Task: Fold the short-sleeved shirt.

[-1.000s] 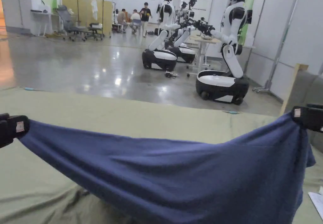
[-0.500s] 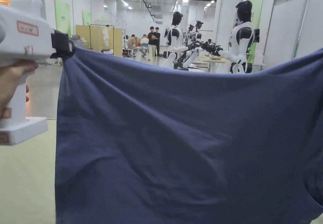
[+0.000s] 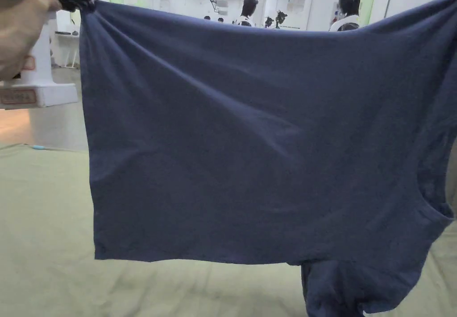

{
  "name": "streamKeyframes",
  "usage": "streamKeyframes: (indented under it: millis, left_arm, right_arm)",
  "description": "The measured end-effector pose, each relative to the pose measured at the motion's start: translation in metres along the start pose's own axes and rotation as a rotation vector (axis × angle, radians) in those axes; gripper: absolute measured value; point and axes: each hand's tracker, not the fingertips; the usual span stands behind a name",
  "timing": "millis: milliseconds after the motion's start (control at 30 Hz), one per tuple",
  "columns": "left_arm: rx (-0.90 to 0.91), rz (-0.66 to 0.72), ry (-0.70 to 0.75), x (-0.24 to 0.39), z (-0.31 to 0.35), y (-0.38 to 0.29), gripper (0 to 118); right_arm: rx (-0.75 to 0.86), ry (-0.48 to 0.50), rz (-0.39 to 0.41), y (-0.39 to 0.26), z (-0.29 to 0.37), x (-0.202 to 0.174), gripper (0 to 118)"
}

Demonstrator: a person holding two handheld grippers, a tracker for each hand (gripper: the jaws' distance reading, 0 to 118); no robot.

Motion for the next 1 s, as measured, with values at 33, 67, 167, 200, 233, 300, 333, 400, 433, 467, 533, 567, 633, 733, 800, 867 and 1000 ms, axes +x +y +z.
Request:
streamKeyframes:
  millis: [33,67,167,200,233,300,333,400,433,467,533,567,633,733,800,867,1000]
  left_arm:
    - [0.001,-0.008,0.006,0.0,-0.006,0.0,7]
    - [-0.001,-0.016,0.016,0.001,-0.01,0.001,7]
    - [0.004,-0.032,0.024,0.001,-0.02,0.001,7]
    - [0.012,-0.028,0.031,0.0,-0.023,0.001,7]
    - [0.012,-0.024,0.029,-0.001,-0.026,0.002,7]
    - [0.017,-0.018,0.028,-0.002,-0.028,0.001,7]
    - [0.004,-0.031,0.032,-0.001,-0.03,0.005,7]
    - [0.008,-0.038,0.044,0.007,-0.031,0.009,7]
    - [0.011,-0.041,0.034,0.008,-0.03,0.008,7]
    - [0.01,-0.05,0.034,0.009,-0.028,0.003,7]
    - [-0.024,-0.065,0.033,0.008,-0.023,-0.012,7]
    - [-0.047,-0.062,0.029,0.005,-0.02,-0.022,7]
    - [-0.083,-0.041,0.011,-0.005,-0.009,-0.048,7]
    - [-0.118,-0.065,0.003,-0.018,0.018,-0.083,7]
    - [-0.14,-0.048,-0.026,-0.029,0.039,-0.104,7]
    - [-0.153,-0.031,-0.045,-0.039,0.061,-0.124,7]
    - [-0.189,-0.023,-0.091,-0.056,0.111,-0.169,7]
  right_arm:
    - [0.001,-0.009,0.003,0.008,-0.005,-0.004,0]
    - [0.008,-0.009,-0.003,0.014,-0.007,-0.006,0]
    - [0.063,-0.002,-0.018,0.034,-0.009,-0.014,0]
    - [0.067,-0.002,-0.006,0.04,-0.016,-0.014,0]
    - [0.067,-0.011,-0.003,0.045,-0.017,-0.016,0]
    - [0.084,-0.011,0.019,0.05,-0.016,-0.017,0]
    - [0.093,-0.031,0.025,0.053,-0.015,-0.018,0]
    - [0.092,-0.026,0.03,0.054,-0.016,-0.016,0]
    - [0.084,-0.035,0.015,0.051,-0.015,-0.015,0]
    - [0.076,-0.008,0.009,0.047,-0.013,-0.014,0]
    - [0.024,-0.003,0.057,0.025,-0.012,-0.015,0]
    - [0.006,0.008,0.071,0.013,-0.01,-0.014,0]
    - [-0.036,0.053,0.054,-0.02,0.005,-0.01,0]
    - [-0.052,0.106,-0.012,-0.062,0.035,0.004,0]
    - [-0.068,0.113,-0.034,-0.086,0.054,0.014,0]
    - [-0.089,0.119,-0.046,-0.106,0.074,0.021,0]
    - [-0.107,0.164,-0.046,-0.146,0.13,0.031,0]
